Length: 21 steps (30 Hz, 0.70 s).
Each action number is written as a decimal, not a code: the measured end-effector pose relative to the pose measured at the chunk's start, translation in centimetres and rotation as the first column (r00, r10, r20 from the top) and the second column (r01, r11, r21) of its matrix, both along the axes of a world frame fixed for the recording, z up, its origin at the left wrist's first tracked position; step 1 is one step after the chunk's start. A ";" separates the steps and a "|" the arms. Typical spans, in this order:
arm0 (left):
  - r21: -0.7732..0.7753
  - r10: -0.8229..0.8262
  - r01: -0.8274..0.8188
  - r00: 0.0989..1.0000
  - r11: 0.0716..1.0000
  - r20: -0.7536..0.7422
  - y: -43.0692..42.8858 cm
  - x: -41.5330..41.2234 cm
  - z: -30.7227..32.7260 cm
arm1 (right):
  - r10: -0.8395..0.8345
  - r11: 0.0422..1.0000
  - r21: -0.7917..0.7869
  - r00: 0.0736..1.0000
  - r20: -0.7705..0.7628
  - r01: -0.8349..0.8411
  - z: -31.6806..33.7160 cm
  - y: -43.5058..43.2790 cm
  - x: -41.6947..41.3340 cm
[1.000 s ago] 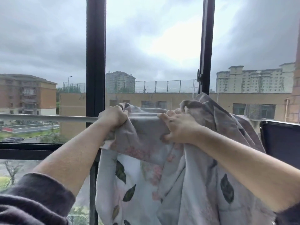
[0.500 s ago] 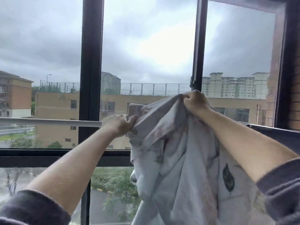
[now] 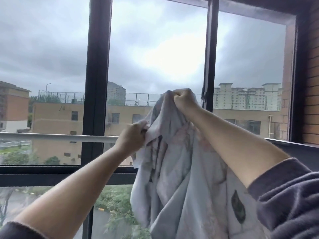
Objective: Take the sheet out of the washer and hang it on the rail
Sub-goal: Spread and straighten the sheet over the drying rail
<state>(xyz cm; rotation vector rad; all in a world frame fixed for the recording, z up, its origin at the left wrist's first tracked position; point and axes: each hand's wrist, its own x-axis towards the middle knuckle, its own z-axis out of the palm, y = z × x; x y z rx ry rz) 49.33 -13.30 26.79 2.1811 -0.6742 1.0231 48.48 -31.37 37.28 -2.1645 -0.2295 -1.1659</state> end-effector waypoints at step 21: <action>0.586 -0.189 0.077 0.973 0.807 0.131 -2.2 1.7 1.5 | -0.340 0.763 -0.623 0.710 -0.616 -0.175 -3.8 -6.4 -1.4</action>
